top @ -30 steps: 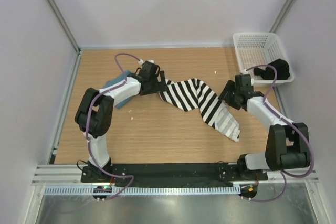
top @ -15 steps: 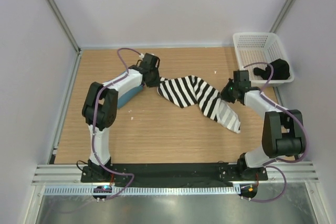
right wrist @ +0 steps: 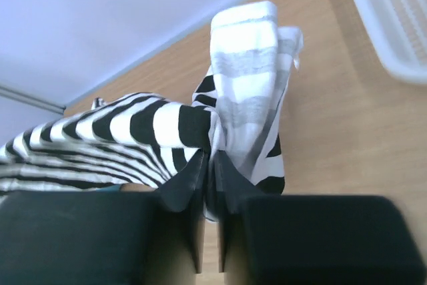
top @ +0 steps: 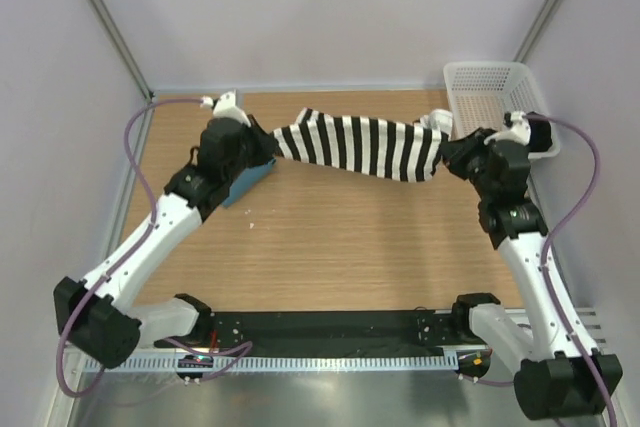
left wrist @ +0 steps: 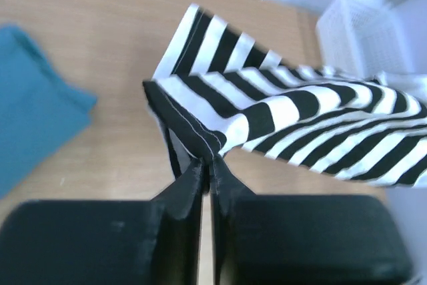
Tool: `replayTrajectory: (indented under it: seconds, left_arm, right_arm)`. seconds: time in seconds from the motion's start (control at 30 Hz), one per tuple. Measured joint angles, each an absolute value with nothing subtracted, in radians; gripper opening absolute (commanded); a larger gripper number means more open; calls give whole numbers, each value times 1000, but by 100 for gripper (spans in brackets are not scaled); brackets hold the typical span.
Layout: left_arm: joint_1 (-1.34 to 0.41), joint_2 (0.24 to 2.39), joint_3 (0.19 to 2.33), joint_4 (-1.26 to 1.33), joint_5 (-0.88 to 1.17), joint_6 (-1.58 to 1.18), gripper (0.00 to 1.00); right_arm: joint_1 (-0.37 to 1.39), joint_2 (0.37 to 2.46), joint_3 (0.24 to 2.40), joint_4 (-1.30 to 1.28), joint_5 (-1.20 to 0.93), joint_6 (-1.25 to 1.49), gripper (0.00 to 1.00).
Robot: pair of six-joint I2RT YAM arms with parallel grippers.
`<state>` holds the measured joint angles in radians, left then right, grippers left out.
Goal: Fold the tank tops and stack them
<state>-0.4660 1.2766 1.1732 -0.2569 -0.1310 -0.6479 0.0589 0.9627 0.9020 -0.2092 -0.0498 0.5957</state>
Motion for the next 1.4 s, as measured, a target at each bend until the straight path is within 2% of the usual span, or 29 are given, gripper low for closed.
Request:
replayTrajectory:
  seconds: [0.03, 0.07, 0.1, 0.2, 0.33, 0.4, 0.47, 0.53, 0.73, 1.0, 1.03, 1.1, 1.13, 1.17, 1.2, 1.23, 1.27, 1.3, 1.33, 1.4]
  left_arm:
    - [-485, 1220, 1088, -242, -136, -651, 27]
    - [-498, 1184, 1014, -219, -140, -661, 41]
    - [-507, 1152, 918, -213, -148, -668, 61]
    - [-526, 1145, 717, -222, -165, -684, 70]
    - [-566, 1058, 557, -291, -182, -699, 75]
    - [-574, 984, 551, -299, -193, -700, 77]
    - [-574, 937, 574, -294, -210, -700, 79]
    - [-574, 940, 612, -290, -224, -700, 85]
    - [-570, 1163, 802, -329, -251, -699, 82]
    - [-535, 1467, 985, -360, -183, -708, 82]
    - [-534, 1495, 994, -362, -175, -710, 82]
    - [-532, 1546, 1008, -369, -159, -720, 74]
    - [-529, 1573, 1016, -373, -146, -725, 68]
    - [-527, 1597, 1022, -374, -133, -728, 50]
    - [-524, 1617, 1027, -375, -125, -737, 40]
    - [-520, 1637, 1032, -374, -113, -738, 32]
    - [-515, 1653, 1033, -374, -102, -739, 14]
    - [-509, 1663, 1033, -374, -93, -744, 6]
    - [-503, 1668, 1033, -373, -83, -743, 0]
    - [-491, 1668, 1039, -373, -73, -739, 0]
  right_arm:
    - [59, 909, 833, -202, -31, 612, 54]
    - [58, 868, 753, -195, -15, 618, 61]
    - [57, 844, 672, -199, -2, 625, 64]
    - [57, 840, 484, -276, 15, 636, 66]
    - [57, 799, 387, -398, 30, 638, 68]
    - [57, 771, 398, -397, 33, 633, 69]
    - [57, 767, 427, -389, 31, 628, 74]
    - [57, 792, 464, -377, 26, 617, 75]
    - [57, 1053, 653, -364, -2, 543, 70]
    - [57, 1365, 849, -350, -23, 503, 70]
    - [57, 1391, 852, -346, -25, 503, 69]
    - [57, 1438, 861, -345, -32, 503, 67]
    - [57, 1464, 866, -343, -37, 503, 54]
    - [57, 1489, 871, -342, -44, 500, 47]
    - [57, 1510, 875, -340, -57, 501, 39]
    - [57, 1527, 879, -336, -73, 504, 20]
    - [57, 1541, 885, -334, -89, 503, 12]
    - [57, 1549, 890, -334, -102, 507, 6]
    - [57, 1557, 901, -334, -115, 510, 1]
    - [57, 1568, 940, -337, -136, 514, 1]
